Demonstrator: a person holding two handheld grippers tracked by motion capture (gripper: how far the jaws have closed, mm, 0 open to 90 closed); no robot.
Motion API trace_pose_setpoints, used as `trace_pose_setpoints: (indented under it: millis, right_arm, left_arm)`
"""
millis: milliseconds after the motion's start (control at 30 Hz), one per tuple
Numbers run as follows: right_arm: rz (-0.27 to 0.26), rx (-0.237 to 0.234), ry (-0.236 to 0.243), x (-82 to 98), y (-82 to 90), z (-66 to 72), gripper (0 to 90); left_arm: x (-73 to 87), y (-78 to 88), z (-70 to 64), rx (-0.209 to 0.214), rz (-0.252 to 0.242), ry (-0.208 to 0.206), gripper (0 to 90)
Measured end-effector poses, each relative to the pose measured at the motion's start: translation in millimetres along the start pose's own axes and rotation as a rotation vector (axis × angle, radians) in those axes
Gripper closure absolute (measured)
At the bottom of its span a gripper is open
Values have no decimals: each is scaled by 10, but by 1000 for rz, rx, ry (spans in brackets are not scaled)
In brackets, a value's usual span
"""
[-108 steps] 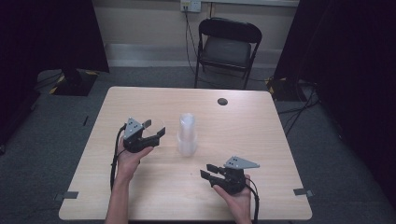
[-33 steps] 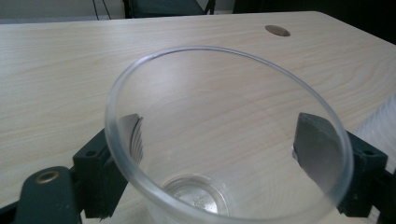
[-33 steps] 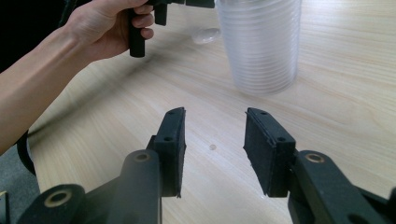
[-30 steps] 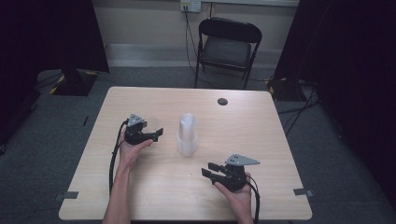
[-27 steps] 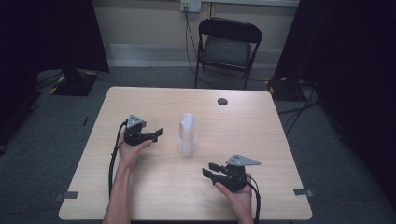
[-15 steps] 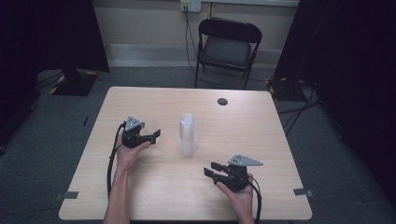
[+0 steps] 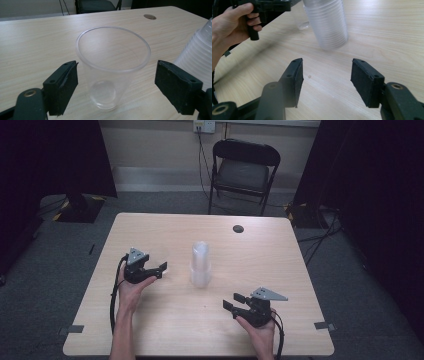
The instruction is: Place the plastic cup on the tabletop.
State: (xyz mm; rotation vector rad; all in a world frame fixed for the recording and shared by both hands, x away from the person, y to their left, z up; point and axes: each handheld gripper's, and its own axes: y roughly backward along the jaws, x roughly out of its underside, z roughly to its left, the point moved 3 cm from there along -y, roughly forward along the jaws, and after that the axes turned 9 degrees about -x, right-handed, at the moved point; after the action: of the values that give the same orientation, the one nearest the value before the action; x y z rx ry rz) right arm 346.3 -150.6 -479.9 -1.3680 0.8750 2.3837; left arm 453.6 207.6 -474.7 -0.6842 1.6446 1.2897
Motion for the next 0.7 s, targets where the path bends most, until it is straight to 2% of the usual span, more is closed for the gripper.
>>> trace_pose_setpoints:
  millis: [67, 133, 200, 233, 267, 300, 333, 367, 400, 433, 500, 567, 667, 700]
  right_arm:
    - [-2, 12, -8, 2, 7, -19, 401]
    - [2, 20, -10, 3, 8, -31, 389]
    - [4, 29, -12, 2, 10, -39, 378]
    - [7, 33, -7, 2, 11, -39, 375]
    - [5, 38, -3, 0, 13, -39, 370]
    - [5, 41, -4, -1, 16, -39, 370]
    - [7, 43, -2, 0, 18, -41, 368]
    - [7, 50, -3, -1, 20, -42, 360]
    - [6, 53, -4, -2, 25, -43, 362]
    - [7, 53, -2, -1, 27, -45, 361]
    - [7, 62, 1, 4, 31, -49, 358]
    - [8, 65, -1, 9, 36, -53, 357]
    - [11, 77, 2, 12, 45, -60, 352]
    - [10, 78, 2, 12, 48, -61, 352]
  left_arm:
    - [4, 39, 2, -4, 4, 2, 186]
    - [-3, 78, -3, -11, -8, 33, 186]
    - [1, 124, 12, -18, 0, 25, 186]
    - [3, 135, -7, -17, -14, 59, 186]
    - [16, 167, 4, -18, 3, 42, 186]
    - [25, 182, 1, -17, 2, 43, 186]
    - [33, 202, -13, -14, -4, 60, 187]
    - [47, 238, -17, -10, -1, 53, 187]
    - [54, 253, -35, -10, -12, 67, 187]
    - [68, 287, -35, -9, 1, 51, 189]
    - [88, 339, -78, -4, -7, 58, 193]
    - [112, 396, -108, -5, 4, 25, 193]
    - [145, 473, -163, -14, 9, 14, 193]
    - [154, 503, -168, -19, 21, -12, 193]
